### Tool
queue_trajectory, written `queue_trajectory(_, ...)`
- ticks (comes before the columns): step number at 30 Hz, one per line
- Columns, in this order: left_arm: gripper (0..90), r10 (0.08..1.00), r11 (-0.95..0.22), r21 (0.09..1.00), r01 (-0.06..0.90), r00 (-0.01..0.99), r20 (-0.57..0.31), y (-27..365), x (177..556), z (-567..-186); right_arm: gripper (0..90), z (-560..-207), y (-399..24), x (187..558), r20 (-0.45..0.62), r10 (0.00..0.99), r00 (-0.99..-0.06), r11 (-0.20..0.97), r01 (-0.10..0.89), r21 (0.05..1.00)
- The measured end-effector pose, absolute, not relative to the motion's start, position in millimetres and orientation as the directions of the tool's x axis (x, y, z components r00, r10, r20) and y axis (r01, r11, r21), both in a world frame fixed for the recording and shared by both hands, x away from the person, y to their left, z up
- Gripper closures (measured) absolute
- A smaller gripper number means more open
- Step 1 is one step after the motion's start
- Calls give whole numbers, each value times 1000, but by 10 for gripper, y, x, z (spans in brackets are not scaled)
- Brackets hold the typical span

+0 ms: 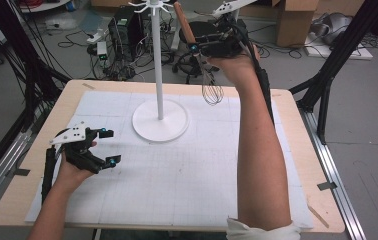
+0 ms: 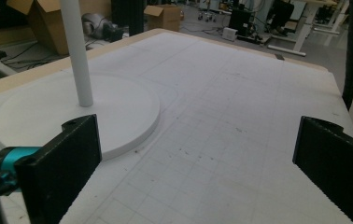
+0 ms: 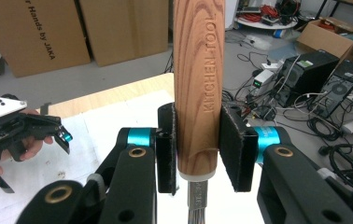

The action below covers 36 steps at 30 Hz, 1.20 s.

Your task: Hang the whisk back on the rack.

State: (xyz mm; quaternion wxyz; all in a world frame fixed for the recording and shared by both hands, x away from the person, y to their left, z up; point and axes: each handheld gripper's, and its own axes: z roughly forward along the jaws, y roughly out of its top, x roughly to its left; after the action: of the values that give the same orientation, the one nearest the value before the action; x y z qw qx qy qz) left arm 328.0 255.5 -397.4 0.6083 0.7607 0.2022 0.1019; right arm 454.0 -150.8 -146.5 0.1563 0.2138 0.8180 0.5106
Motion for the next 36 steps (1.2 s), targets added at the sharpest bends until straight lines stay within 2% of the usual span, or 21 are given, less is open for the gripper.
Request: queue_trajectory(36,17,428,-174,967,186,899,-96,2565,3275,-3969,699,-1586,-1381,4728,-11,553,-833,392,249,886)
